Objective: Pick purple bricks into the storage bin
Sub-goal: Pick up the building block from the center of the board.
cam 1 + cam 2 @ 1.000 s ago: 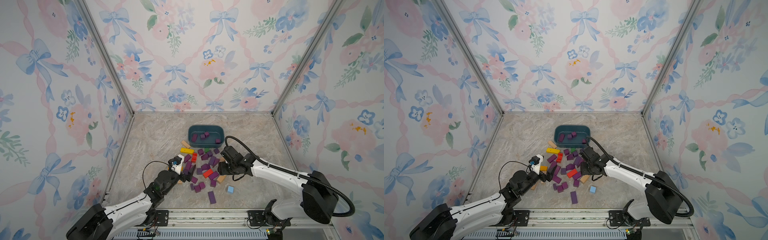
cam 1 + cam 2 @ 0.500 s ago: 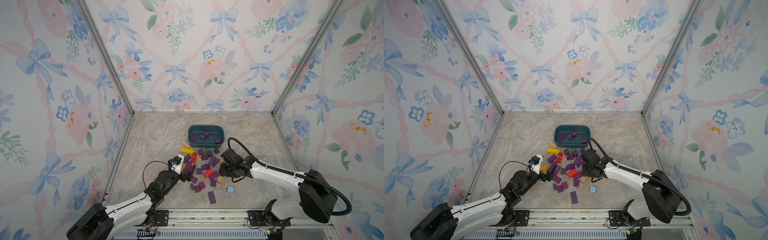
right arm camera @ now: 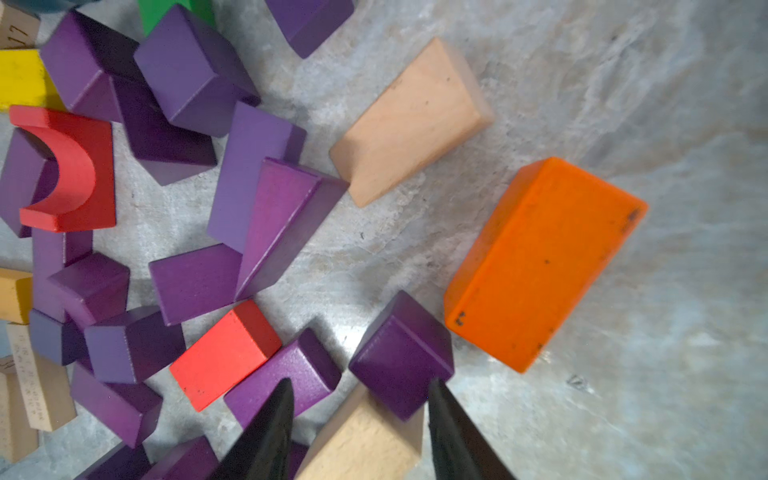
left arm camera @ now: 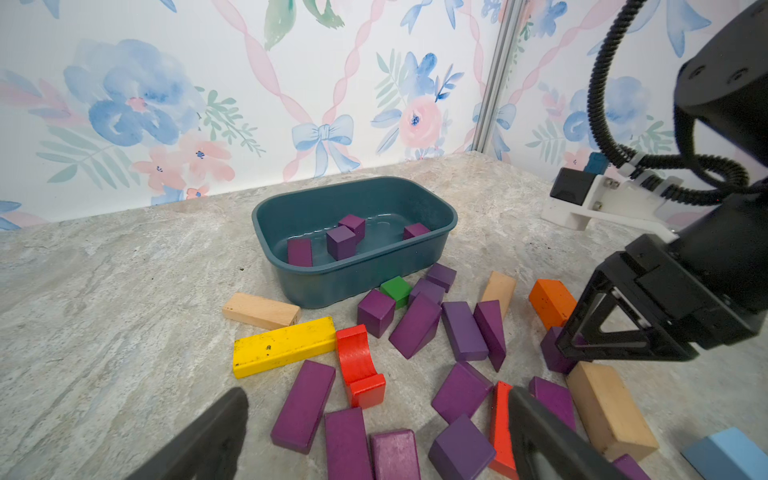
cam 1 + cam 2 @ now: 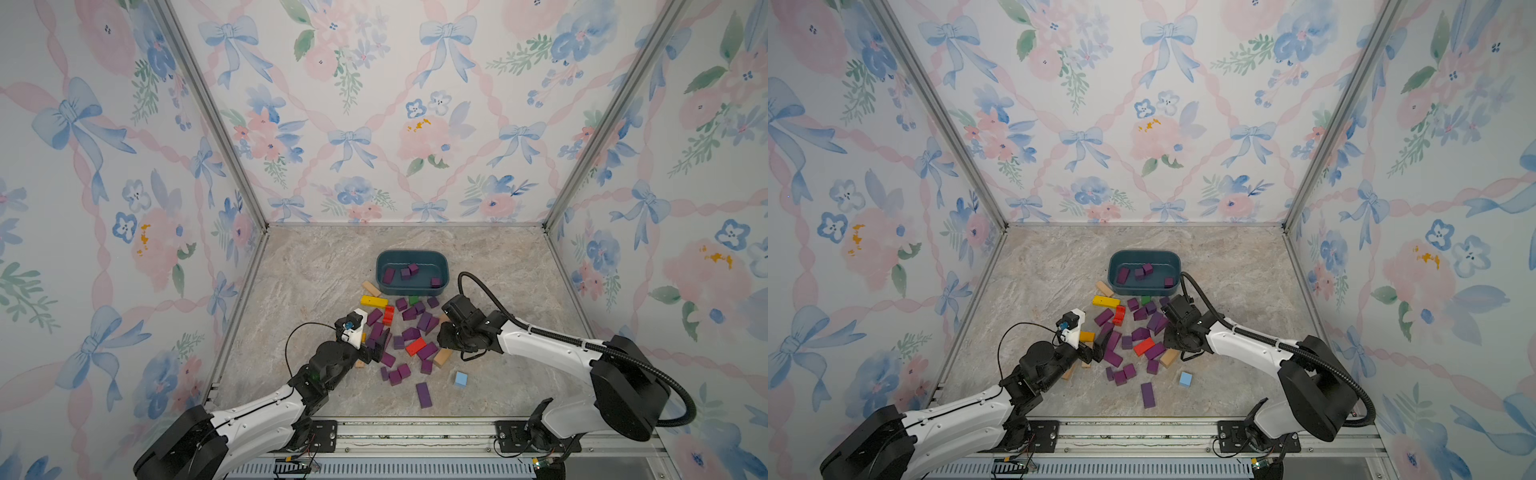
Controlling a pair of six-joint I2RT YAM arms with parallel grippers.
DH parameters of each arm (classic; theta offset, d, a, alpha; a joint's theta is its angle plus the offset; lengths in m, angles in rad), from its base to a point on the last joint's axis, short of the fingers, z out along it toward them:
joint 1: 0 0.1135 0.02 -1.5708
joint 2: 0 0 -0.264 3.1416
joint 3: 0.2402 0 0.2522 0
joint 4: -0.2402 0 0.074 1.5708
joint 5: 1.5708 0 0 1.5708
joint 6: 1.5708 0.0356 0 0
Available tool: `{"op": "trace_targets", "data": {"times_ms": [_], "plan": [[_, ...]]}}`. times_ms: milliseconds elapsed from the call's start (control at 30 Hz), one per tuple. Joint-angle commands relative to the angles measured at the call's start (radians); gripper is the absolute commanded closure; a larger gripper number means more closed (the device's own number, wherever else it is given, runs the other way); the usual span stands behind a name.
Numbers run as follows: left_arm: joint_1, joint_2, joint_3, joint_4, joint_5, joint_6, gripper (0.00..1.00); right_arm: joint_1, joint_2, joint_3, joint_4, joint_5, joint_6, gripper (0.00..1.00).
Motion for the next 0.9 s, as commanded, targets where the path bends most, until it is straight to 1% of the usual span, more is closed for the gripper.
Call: {"op": "trace_targets", "data": {"times_ms": [0, 133, 300, 500, 633, 867], "plan": [[-0.007, 0.012, -0.007, 0.023, -0.012, -0.007, 0.02, -0.009, 0.075, 0.011, -0.037, 0.024, -0.015, 0.49], [-0.006, 0.013, -0.008, 0.023, -0.017, -0.007, 0.02, -0.008, 0.087, 0.032, -0.063, 0.056, -0.031, 0.49], [-0.006, 0.017, -0.007, 0.023, -0.021, -0.007, 0.02, -0.001, 0.084, 0.057, -0.07, 0.061, -0.056, 0.49], [-0.006, 0.029, -0.003, 0.022, -0.021, -0.009, 0.02, -0.006, 0.127, 0.067, -0.028, 0.024, -0.054, 0.49], [-0.006, 0.021, -0.006, 0.023, -0.027, -0.007, 0.02, -0.012, 0.158, 0.08, -0.021, 0.022, -0.056, 0.5], [-0.006, 0.022, -0.008, 0.023, -0.032, -0.007, 0.02, -0.017, 0.188, 0.11, -0.032, 0.018, -0.077, 0.57]]}}
